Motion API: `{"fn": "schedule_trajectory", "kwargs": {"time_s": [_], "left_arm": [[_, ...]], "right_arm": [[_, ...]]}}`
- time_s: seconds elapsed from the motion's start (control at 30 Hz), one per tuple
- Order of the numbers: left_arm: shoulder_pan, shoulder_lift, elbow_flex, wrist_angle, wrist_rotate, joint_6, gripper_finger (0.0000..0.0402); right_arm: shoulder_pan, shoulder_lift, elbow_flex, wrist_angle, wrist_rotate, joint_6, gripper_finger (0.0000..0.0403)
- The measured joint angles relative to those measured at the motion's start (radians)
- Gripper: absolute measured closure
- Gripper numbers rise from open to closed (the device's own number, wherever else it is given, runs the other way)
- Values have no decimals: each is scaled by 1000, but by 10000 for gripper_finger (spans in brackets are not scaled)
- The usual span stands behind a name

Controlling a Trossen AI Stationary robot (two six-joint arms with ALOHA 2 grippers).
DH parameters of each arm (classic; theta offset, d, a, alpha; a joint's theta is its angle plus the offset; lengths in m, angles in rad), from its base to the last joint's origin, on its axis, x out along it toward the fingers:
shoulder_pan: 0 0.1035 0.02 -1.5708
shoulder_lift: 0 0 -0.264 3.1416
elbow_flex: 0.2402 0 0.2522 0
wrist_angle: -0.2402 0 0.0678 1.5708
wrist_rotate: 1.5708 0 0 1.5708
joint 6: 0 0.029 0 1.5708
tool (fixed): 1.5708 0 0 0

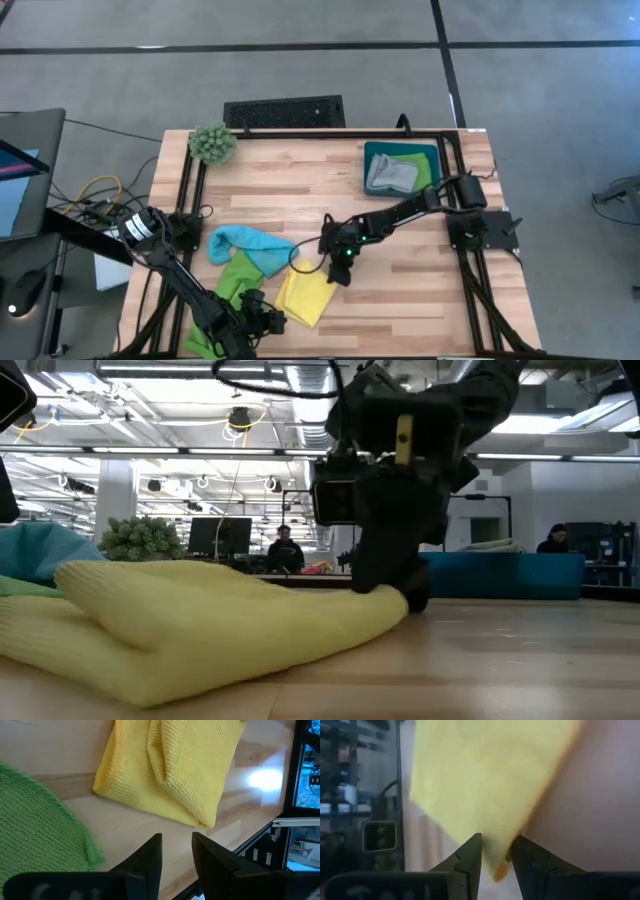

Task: Fold microfiber towels
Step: Fold the yellow microfiber cloth

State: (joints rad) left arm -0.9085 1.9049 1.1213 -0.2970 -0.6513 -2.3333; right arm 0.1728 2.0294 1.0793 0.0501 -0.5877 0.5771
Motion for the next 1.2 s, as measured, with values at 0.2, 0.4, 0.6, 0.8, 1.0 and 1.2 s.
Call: {"fn": "schedule_trajectory", "kwargs": {"time_s": [0.2,0.4,0.6,0.8,1.0,1.2], "left_arm": [[16,0,0,15,10,-1,304],[18,0,0,33,28,-5,304],[44,14,0,35,45,-5,304],[68,30,0,50,105,-6,304],[61,28,1,86,185,-6,304],[89,28,0,-1,141,-7,304]], "right_arm": [[11,2,6,-2,-25,7,276],[13,2,7,-1,-11,13,296],[12,2,7,3,-8,18,359],[12,2,8,18,-5,18,388],[11,1,8,18,-2,17,390],[11,0,8,28,15,17,390]]}}
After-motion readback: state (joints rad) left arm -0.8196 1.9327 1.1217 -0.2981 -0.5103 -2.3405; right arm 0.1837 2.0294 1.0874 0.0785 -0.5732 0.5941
